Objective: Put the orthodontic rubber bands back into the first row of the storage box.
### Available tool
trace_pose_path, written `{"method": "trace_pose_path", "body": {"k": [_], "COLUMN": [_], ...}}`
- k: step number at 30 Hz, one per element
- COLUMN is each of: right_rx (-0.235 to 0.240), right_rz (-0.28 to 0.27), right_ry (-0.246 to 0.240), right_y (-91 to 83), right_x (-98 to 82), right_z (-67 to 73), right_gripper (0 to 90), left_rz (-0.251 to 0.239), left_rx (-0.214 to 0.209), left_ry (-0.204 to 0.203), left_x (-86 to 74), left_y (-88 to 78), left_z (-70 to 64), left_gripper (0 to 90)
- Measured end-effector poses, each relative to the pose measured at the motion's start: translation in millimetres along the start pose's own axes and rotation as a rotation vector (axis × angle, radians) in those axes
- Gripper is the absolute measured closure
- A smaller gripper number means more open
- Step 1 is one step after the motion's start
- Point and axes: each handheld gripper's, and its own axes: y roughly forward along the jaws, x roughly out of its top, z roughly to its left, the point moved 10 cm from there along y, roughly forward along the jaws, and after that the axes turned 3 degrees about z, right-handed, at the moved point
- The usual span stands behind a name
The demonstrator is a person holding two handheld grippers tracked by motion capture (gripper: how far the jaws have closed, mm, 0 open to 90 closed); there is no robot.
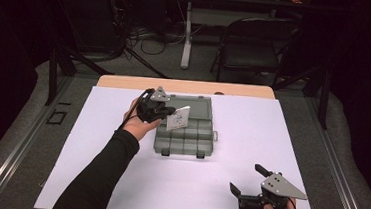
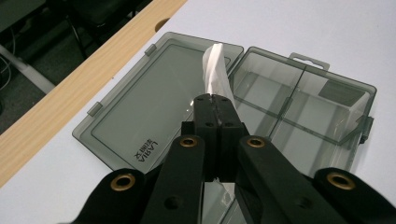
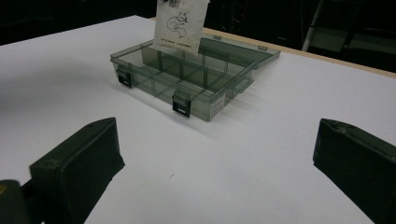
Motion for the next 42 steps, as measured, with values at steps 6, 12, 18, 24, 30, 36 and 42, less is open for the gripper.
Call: {"method": "trace_pose_path", "body": {"k": [6,12,18,24,30,36,42], "right_rx": [0.0,0.003,0.004,0.004,0.003,0.003,0.004], "right_rz": [-0.002,0.001,0.006,0.003,-0.001,-0.001,-0.001], "right_ry": [0.002,-0.003,-0.003,-0.003,0.0,0.0,-0.002], "right_y": [0.7,0.7,0.6,0.4,0.8,0.8,1.1], "right_x": [0.0,-0.2,-0.6,-0.2,0.2,0.3,0.3], "right_z": [0.1,0.8,0.9,0.8,1.4,1.4,1.7], "right_gripper": [0.3,0.3,0.3,0.3,0.4,0.3,0.4], "left_rz": [0.009,0.023,0.041,0.068,0.071,0.074,0.079], "left_rx": [-0.003,-0.007,-0.02,-0.031,-0.023,-0.017,-0.001], "left_ry": [0.001,0.001,-0.001,0.0,-0.009,-0.026,-0.058], "left_x": [-2.0,-4.4,-7.3,-11.7,-12.8,-14.9,-18.1], "left_y": [6.6,12.1,17.2,22.5,23.9,23.9,24.3], "left_z": [0.5,0.0,-3.2,-7.7,-7.4,-5.3,-1.1], "left_gripper": [90.0,90.0,90.0,90.0,90.0,90.0,81.2]}}
